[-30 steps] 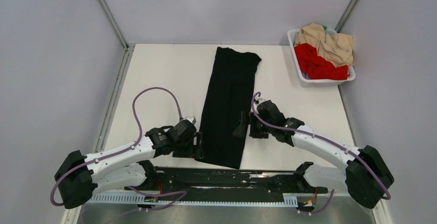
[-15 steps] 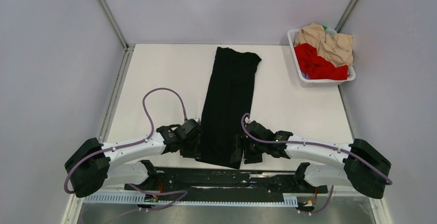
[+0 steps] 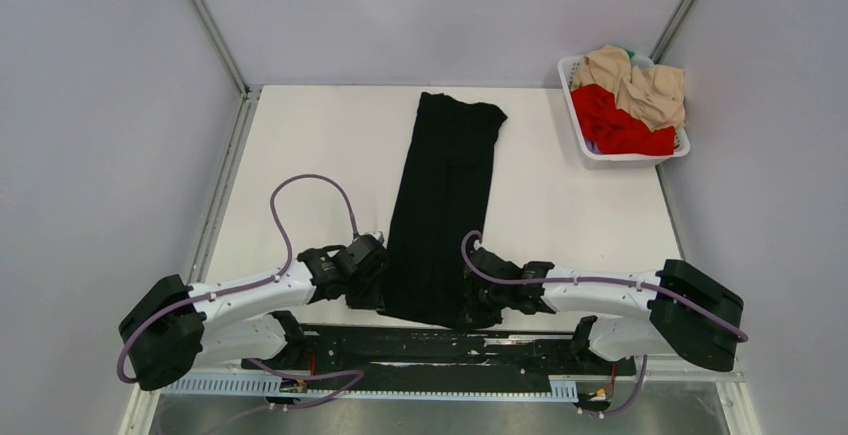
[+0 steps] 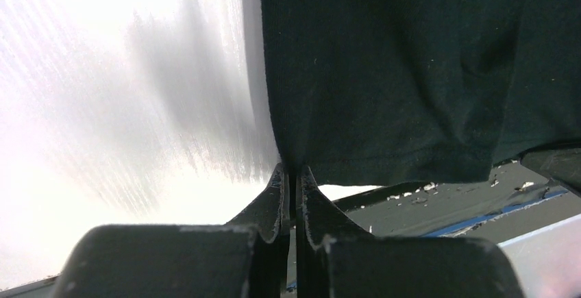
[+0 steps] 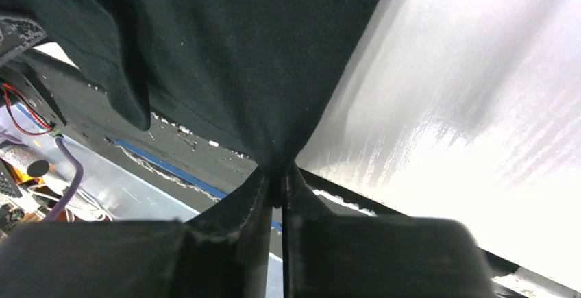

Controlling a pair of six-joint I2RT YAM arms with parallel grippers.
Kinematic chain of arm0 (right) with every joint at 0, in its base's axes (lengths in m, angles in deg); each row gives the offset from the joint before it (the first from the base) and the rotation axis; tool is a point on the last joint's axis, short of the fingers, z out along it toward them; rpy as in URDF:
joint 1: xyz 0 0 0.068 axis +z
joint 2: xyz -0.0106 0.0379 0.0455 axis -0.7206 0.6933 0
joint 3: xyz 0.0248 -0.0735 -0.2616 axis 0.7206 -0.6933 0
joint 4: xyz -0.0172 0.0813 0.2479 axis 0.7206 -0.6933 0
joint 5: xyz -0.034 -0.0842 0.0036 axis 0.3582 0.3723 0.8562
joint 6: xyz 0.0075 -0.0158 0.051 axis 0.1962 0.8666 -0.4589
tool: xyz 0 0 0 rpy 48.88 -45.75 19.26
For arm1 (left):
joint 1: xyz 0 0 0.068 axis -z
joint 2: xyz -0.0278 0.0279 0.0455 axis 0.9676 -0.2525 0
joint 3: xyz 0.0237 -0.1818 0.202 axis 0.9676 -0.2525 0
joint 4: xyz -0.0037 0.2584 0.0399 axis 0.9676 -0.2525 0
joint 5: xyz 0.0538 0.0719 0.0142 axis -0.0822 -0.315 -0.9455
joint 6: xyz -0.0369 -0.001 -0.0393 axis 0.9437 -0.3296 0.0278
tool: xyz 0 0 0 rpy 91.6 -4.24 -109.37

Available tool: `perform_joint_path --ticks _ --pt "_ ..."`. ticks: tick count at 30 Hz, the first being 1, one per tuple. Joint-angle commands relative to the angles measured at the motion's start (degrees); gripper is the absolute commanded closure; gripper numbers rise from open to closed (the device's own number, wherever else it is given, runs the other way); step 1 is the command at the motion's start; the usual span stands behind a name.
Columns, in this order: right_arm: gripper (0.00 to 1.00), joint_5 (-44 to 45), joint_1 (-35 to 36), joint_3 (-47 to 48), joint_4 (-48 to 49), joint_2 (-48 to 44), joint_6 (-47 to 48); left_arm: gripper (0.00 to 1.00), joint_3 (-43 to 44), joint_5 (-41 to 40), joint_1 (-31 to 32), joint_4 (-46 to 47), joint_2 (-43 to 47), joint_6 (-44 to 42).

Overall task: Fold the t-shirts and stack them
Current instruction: Grab the bottom of the folded rectangular tshirt with both arms, then fold the folded rectangular tshirt in 1/3 of the way

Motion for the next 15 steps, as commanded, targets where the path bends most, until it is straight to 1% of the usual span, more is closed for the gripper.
perform_joint_path --ticks 1,2,10,13,15 --pt "0.97 1.51 1.07 -2.27 -1.85 -2.89 -2.17 1.00 -1.42 0.36 -0.09 -2.12 2.28 1.20" --pt "1.00 1.43 1.25 -2.84 -1.79 -3.74 -1.89 1.00 -1.63 1.42 -0.02 -2.18 2.69 1.16" --pt "1.00 0.76 2.13 -5.88 1.91 -12.93 0.17 1.00 -1.56 7.63 0.00 -4.67 11.44 0.90" --pt "1.00 1.58 2.13 -5.89 3.87 -16.33 1.52 1.00 -1.16 10.71 -0.03 -1.64 15.32 0.53" --pt "1.00 2.70 2.06 -5.18 3.95 -18.24 1.59 1.00 -0.60 11.27 0.04 1.27 16.47 0.49"
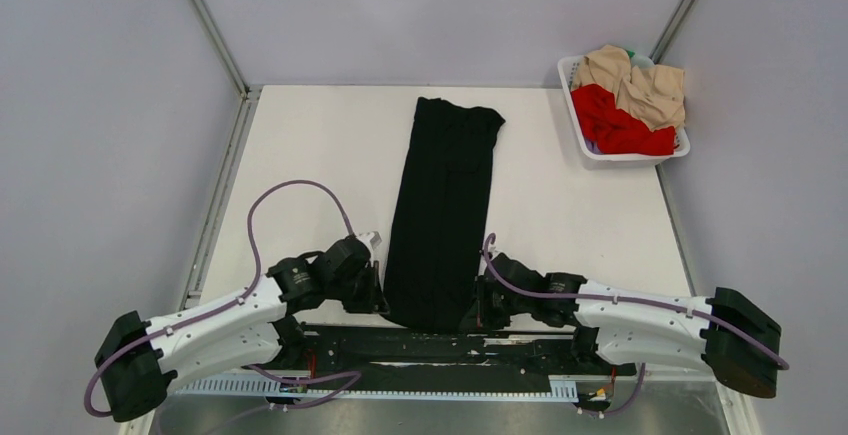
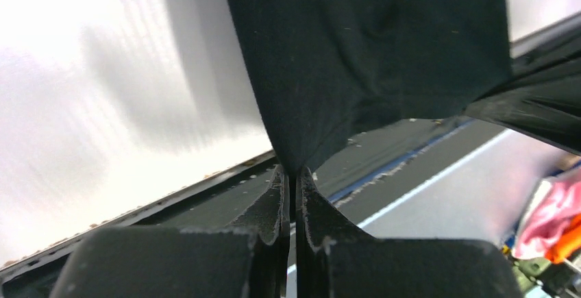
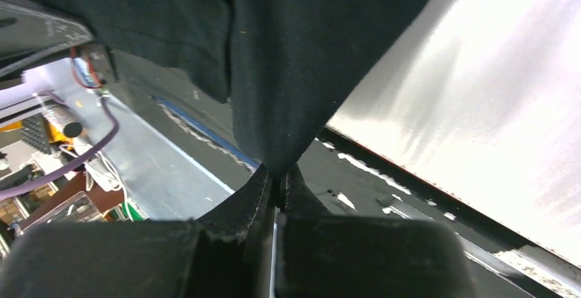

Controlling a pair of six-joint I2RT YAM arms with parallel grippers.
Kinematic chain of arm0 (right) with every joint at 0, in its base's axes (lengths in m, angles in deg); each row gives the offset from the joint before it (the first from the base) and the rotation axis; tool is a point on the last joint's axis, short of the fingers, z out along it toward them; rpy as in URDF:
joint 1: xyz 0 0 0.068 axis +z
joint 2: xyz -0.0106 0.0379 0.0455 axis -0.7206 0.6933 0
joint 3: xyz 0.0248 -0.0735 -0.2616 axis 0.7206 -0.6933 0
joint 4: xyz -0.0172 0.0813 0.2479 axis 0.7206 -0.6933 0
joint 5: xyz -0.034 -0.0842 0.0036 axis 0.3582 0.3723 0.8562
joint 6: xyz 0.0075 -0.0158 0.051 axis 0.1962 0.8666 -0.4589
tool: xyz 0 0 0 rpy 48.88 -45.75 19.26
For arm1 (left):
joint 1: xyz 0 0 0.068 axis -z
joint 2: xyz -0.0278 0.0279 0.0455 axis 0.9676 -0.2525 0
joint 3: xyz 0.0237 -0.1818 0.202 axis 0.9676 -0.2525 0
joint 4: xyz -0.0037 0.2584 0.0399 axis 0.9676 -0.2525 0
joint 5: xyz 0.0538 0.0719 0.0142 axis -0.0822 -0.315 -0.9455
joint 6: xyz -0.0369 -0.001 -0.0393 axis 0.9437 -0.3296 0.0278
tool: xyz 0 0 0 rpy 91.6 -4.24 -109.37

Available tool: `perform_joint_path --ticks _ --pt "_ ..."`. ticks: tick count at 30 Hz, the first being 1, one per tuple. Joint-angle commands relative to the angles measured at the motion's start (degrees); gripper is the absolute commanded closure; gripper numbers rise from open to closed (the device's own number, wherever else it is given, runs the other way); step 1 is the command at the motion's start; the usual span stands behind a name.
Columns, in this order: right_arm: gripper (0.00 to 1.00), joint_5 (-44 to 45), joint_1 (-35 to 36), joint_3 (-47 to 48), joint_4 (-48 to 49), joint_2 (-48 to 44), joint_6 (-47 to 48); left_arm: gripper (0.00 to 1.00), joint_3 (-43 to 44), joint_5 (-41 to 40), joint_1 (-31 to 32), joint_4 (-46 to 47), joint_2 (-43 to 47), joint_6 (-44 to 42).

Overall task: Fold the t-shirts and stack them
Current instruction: Fold the folded rectangular tshirt in 1/3 of the way

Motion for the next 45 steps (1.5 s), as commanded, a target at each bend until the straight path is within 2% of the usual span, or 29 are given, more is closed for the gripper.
perform_joint_path --ticks 1,7,8,13,16,18,28,35,45 --pt "1.00 3.24 0.16 1.07 3.61 -4.73 1.36 1.00 1.84 3.50 -0.02 4.96 2.96 -0.20" --pt "1.00 11.15 -3.36 2.87 4.28 -8.22 4.78 1.00 10.71 -9.06 -0.51 2.64 -0.89 -2.57" --pt "1.00 11.13 -4.68 3.65 4.59 -8.12 6.09 1.00 11.59 -11.65 -0.85 2.82 -1.70 -2.72" --pt "1.00 10.25 -12.01 6.84 5.08 -5.12 10.45 1.00 17.76 -12.76 -5.37 7.25 -9.50 -6.15" --pt "1.00 10.25 -16.88 7.86 6.93 -2.86 12.39 1.00 21.01 -17.11 -7.80 7.02 -13.81 -7.26" --pt "1.00 6.72 -20.64 9.42 7.35 -0.47 14.21 1.00 23.46 -18.45 -9.42 6.97 -17.17 -8.19" --pt "1.00 5.78 -29.72 17.99 8.31 9.48 23.17 1.00 34.17 -15.27 -16.32 11.04 -32.84 -13.51" --pt "1.00 3.05 -35.27 21.57 10.31 15.89 25.06 1.00 42.91 -11.28 -20.02 10.99 -42.45 -17.37" --pt "1.00 -0.63 -40.94 27.03 13.10 25.76 27.28 1.00 52.12 -10.96 -22.73 9.30 -53.19 -20.91"
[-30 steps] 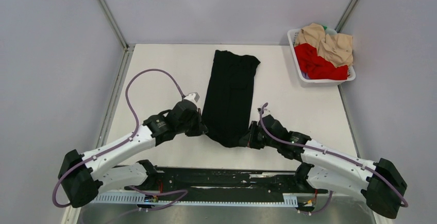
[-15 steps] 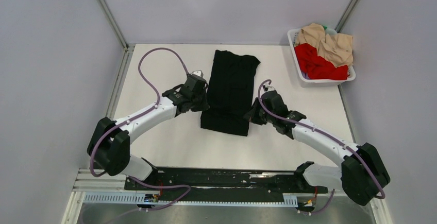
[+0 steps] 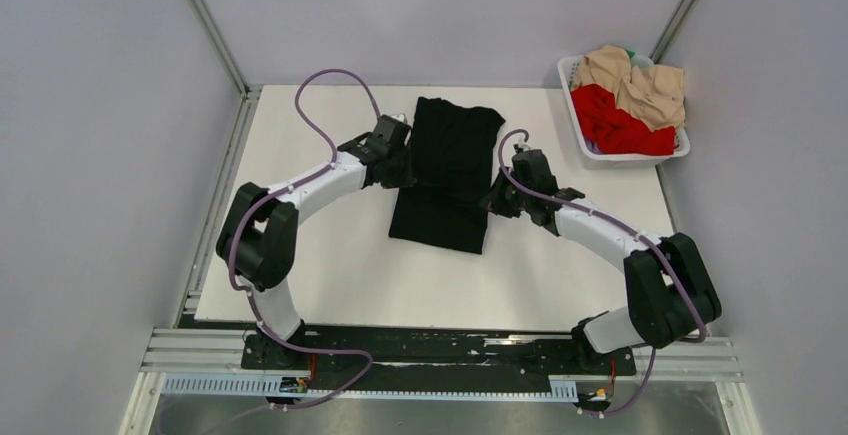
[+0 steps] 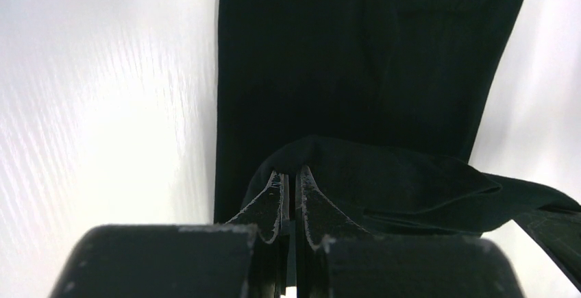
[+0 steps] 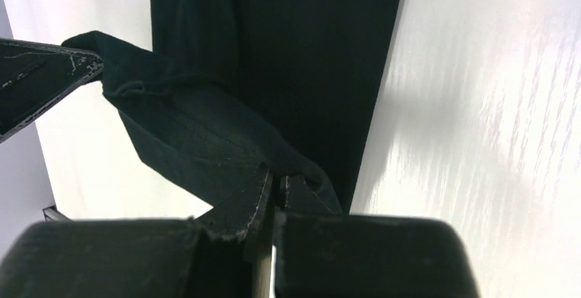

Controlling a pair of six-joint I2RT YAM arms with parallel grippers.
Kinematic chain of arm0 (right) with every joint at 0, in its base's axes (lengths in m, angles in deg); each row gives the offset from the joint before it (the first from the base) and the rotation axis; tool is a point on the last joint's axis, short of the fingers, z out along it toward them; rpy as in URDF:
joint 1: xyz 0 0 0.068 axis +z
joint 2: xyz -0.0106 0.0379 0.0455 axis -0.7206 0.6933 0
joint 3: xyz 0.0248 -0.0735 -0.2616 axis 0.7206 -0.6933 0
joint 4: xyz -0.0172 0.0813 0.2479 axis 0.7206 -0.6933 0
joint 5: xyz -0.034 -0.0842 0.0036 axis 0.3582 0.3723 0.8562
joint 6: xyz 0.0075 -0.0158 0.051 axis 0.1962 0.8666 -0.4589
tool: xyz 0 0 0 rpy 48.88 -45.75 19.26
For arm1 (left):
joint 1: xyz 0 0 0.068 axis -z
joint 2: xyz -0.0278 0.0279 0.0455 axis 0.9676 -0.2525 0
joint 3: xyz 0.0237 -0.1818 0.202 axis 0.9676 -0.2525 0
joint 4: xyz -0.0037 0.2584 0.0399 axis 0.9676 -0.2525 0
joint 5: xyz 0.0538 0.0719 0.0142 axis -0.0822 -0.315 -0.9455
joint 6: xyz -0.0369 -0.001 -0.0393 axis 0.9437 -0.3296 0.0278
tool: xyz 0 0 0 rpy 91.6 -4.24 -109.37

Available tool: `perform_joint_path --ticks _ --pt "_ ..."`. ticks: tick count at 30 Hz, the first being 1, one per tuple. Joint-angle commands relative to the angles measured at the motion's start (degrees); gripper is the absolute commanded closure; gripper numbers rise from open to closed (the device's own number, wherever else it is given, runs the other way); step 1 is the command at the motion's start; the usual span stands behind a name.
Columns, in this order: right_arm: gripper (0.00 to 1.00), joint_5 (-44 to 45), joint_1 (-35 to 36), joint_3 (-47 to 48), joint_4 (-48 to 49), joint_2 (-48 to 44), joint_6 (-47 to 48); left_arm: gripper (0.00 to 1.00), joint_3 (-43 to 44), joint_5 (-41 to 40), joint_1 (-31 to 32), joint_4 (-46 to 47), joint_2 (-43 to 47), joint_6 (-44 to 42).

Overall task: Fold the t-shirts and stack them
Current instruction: Fold the folded rectangular tshirt in 1/3 of the way

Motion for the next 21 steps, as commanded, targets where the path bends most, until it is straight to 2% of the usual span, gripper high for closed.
perform_joint_path --ticks 1,6,14,16,18,20,21 --pt "1.00 -1.94 -2.09 3.70 3.84 3.15 2.08 0.99 5.41 -0.01 -1.65 0.22 -3.59 -2.90" --pt "1.00 -4.49 -4.09 5.82 4.91 8.18 2.61 0.99 7.93 0.51 -3.32 0.00 -7.29 -3.24" --pt "0.98 -5.22 -5.79 9.05 6.17 13.76 1.80 0.89 11.63 2.70 -4.70 0.60 -12.49 -3.99" --pt "0.95 -4.44 -6.34 10.02 6.33 15.20 1.51 0.83 12.52 4.14 -4.98 1.41 -13.59 -4.08" --pt "0.94 -4.17 -7.14 11.51 6.50 16.78 1.06 0.71 14.42 5.67 -5.36 2.14 -14.77 -4.21" --pt "0.89 -4.12 -8.03 13.60 6.58 18.40 0.78 0.51 16.84 7.02 -5.89 2.13 -15.93 -4.29" --pt "0.85 -4.15 -8.37 14.58 6.57 19.02 0.77 0.45 17.81 7.69 -6.37 1.74 -16.20 -4.34"
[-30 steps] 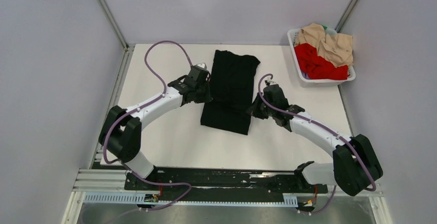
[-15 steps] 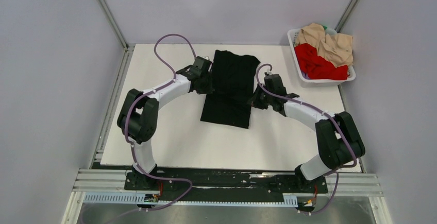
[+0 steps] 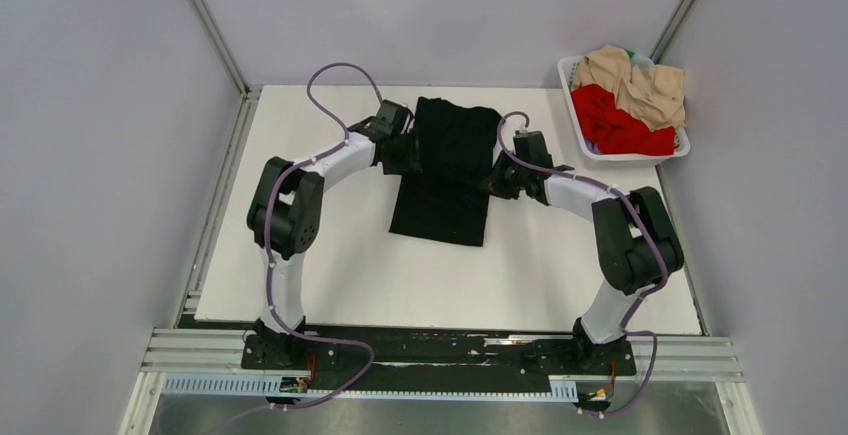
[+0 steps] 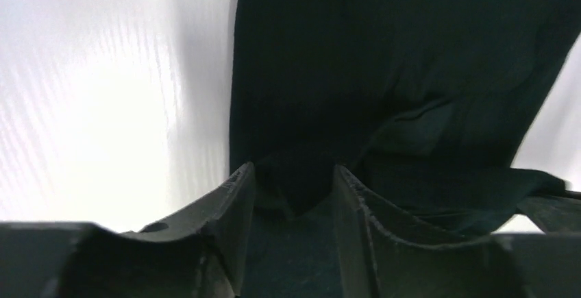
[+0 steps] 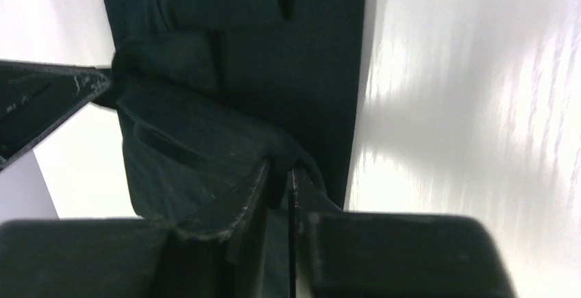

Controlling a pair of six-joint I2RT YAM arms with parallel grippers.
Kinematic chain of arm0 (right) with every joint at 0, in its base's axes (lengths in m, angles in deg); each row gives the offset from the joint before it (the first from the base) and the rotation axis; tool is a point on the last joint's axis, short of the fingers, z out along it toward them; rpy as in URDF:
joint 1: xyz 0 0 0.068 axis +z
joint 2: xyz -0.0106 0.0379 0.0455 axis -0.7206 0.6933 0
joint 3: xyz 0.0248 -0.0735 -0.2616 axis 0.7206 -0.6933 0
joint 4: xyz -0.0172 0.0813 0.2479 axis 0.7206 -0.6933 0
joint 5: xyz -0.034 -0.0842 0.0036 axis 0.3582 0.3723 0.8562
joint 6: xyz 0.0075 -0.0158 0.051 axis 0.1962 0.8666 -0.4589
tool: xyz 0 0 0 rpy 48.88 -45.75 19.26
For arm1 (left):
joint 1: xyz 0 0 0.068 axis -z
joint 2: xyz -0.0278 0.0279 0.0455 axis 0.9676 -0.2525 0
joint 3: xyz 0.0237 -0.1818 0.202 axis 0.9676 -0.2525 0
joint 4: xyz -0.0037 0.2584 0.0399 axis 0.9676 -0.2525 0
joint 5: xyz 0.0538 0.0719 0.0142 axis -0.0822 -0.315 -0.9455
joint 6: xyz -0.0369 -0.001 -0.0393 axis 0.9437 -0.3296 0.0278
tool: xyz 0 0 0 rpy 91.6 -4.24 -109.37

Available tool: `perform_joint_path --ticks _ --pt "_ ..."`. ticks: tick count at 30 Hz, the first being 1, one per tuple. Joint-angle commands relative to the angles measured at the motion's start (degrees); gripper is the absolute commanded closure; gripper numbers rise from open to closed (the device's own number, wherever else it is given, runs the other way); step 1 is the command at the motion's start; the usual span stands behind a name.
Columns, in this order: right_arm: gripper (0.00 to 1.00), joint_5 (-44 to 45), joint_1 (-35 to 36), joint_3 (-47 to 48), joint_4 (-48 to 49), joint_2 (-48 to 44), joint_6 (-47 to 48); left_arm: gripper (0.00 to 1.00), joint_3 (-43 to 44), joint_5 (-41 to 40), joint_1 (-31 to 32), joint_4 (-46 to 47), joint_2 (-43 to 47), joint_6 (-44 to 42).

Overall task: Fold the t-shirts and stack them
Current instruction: Fold the folded rectangular tshirt in 1/3 of the way, then grab one side of the 2/3 rectangular tshirt with both arms

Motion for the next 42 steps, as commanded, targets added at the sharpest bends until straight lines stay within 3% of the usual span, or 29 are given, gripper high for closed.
perform_joint_path --ticks 1,2,3,5,11,20,27,37,42 --pt "0.77 0.94 -2.16 6.10 3.13 2.81 -0.15 0.32 7.28 3.23 -1.84 1.84 -1.52 -0.93" --pt "0.64 0.88 -2.64 6.89 3.05 2.78 -0.07 0.23 8.09 3.42 -2.44 1.69 -1.46 -0.99" --pt "0.53 0.75 -2.93 7.45 3.06 2.50 0.06 0.06 9.47 3.46 -2.71 1.52 -1.01 -1.05" --pt "0.35 1.08 -3.19 7.59 2.98 0.90 0.47 0.01 10.55 3.44 -3.28 1.01 0.33 -1.28" --pt "0.01 0.44 -2.97 1.94 2.95 -6.26 2.92 0.00 3.41 1.27 -3.43 1.80 8.31 -1.82" --pt "0.00 -6.82 -0.02 -12.28 4.55 -19.62 3.58 0.00 -20.50 3.56 -3.38 3.73 23.68 3.04" --pt "0.01 -9.04 2.69 -21.14 3.23 -23.24 -1.23 0.02 -32.20 7.68 -3.26 7.38 27.30 6.16" --pt "0.27 -6.72 4.29 -23.91 5.99 -18.17 -5.07 0.26 -35.75 10.05 -1.32 11.65 21.91 8.03" --pt "0.35 -6.32 5.11 -23.16 9.09 -14.91 -6.24 0.39 -36.00 11.56 -0.90 13.26 18.43 8.36"
